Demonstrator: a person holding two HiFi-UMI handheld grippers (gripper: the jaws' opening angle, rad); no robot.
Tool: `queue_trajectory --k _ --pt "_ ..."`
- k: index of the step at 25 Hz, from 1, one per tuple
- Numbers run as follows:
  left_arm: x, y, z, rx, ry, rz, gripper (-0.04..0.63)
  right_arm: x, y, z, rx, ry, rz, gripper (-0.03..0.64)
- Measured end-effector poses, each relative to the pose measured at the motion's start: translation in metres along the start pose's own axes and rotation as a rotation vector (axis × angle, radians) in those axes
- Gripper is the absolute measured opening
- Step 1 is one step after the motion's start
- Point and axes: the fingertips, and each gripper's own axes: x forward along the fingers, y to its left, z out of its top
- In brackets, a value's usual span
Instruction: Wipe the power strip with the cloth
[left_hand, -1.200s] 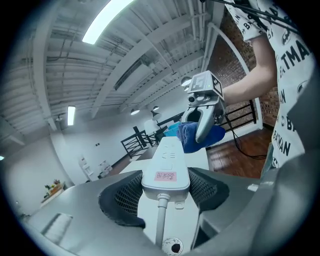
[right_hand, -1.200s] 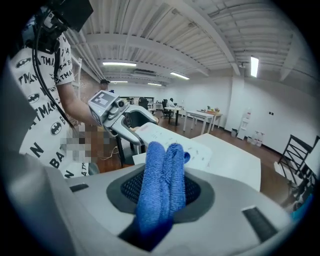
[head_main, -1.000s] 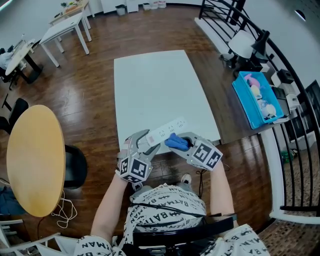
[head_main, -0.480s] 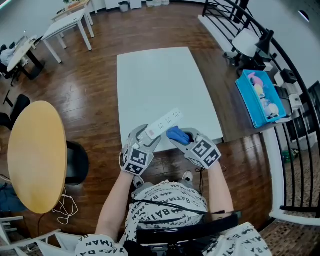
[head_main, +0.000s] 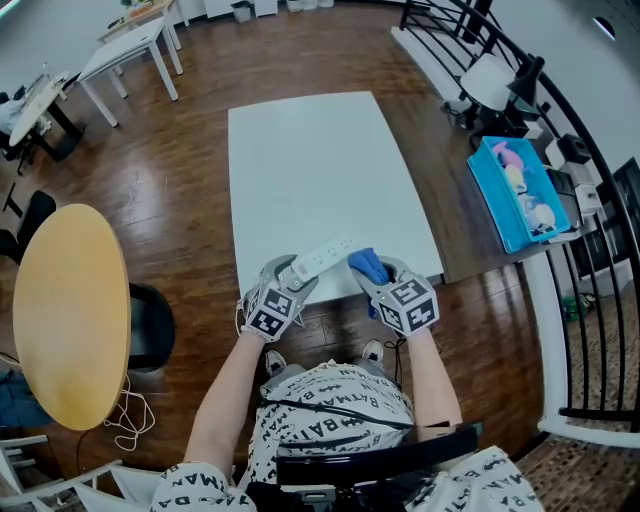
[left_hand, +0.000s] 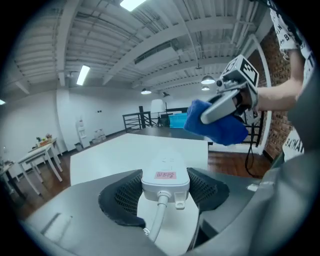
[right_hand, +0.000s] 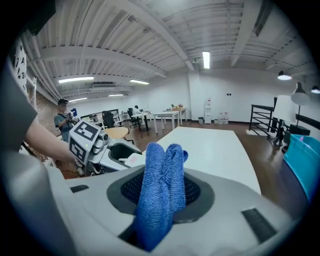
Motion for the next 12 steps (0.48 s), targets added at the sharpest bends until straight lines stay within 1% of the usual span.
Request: queue_trajectory --k 3,6,9,12 --pt "0.018 -0.007 -0.029 0.019 0.061 -0.084 0.285 0.002 -0.001 -0.01 0.032 0.006 -0.003 0.132" --pt "0.028 -0.013 -0.051 0.025 0.109 -0.146 0.285 0.0 -0.002 -0.016 0.049 0.006 -0.009 0.132" --pt "0.034 -0.013 -0.062 0.027 0.129 -0.175 0.285 0.001 -0.005 -0.017 0.054 0.01 -0.025 0.131" --pt "0.043 -0.011 -0.078 0.076 0.2 -0.187 0.285 0.004 -0.009 -0.016 0.061 0.016 -0.048 0.132"
